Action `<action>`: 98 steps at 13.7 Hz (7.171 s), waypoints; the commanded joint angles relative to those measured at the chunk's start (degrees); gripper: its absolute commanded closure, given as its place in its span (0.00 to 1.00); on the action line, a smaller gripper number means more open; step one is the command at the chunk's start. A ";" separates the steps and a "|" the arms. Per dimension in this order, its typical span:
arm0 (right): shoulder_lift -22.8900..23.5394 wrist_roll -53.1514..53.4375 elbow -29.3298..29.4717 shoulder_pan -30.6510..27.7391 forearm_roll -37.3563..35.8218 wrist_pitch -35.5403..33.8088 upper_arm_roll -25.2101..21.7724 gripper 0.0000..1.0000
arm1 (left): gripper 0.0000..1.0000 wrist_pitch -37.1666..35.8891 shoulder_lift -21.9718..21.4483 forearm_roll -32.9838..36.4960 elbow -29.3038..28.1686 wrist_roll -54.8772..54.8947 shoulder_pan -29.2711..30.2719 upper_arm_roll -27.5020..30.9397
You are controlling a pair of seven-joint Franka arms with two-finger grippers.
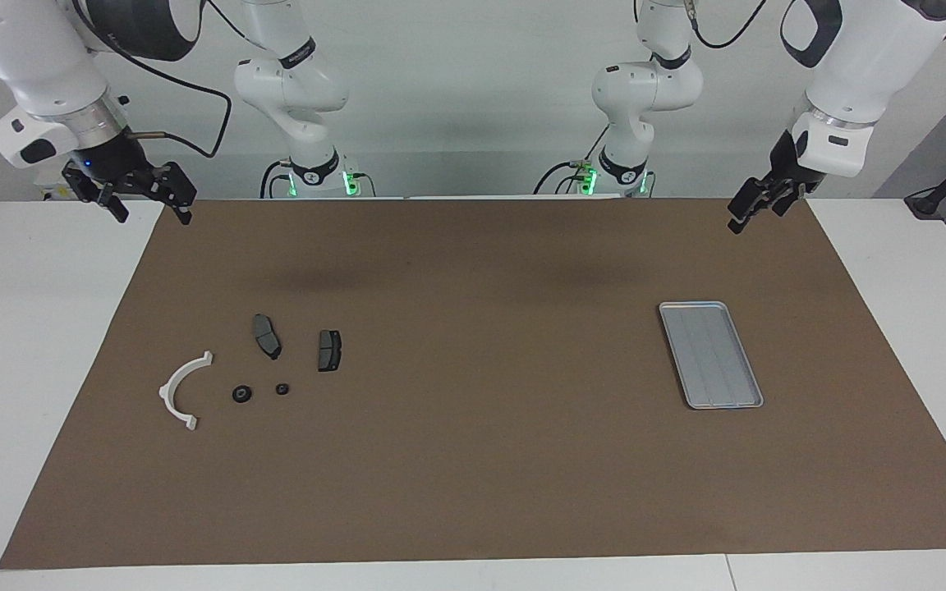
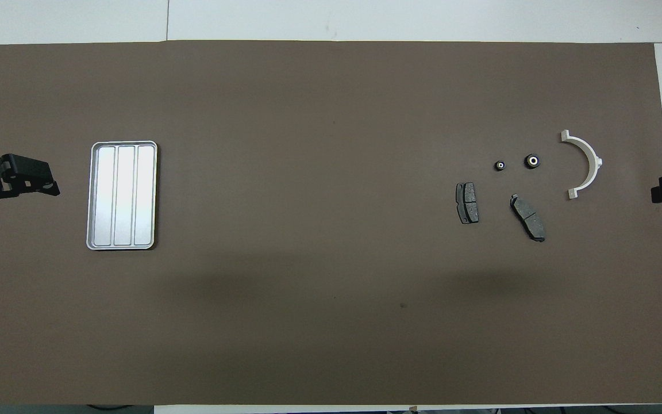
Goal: Pick bearing gear from pile to tray
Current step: 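Reach the right gripper to the small black bearing gear beside the white arc, then grasp the black bearing gear with the right gripper and lift it, then carry the bearing gear to the table center and release it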
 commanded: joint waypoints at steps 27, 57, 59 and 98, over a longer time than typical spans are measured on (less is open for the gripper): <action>29.93 -0.11 5.37 1.76 0.49 28.68 1.12 0.01 | 0.00 -0.53 -1.31 -0.29 -1.22 0.33 -0.17 0.16; 31.70 -1.69 -3.85 3.34 0.75 33.52 1.12 0.39 | 0.00 -0.53 -1.31 -0.29 -1.22 0.33 -0.17 0.25; 31.79 -1.78 -3.85 3.34 0.66 33.61 1.12 0.66 | 0.00 -0.62 -1.31 -0.29 -1.22 0.33 -0.17 0.25; 24.75 48.06 -12.90 41.49 0.66 43.10 2.35 1.00 | 0.00 -0.53 -1.31 -0.29 -1.22 0.33 -0.17 0.16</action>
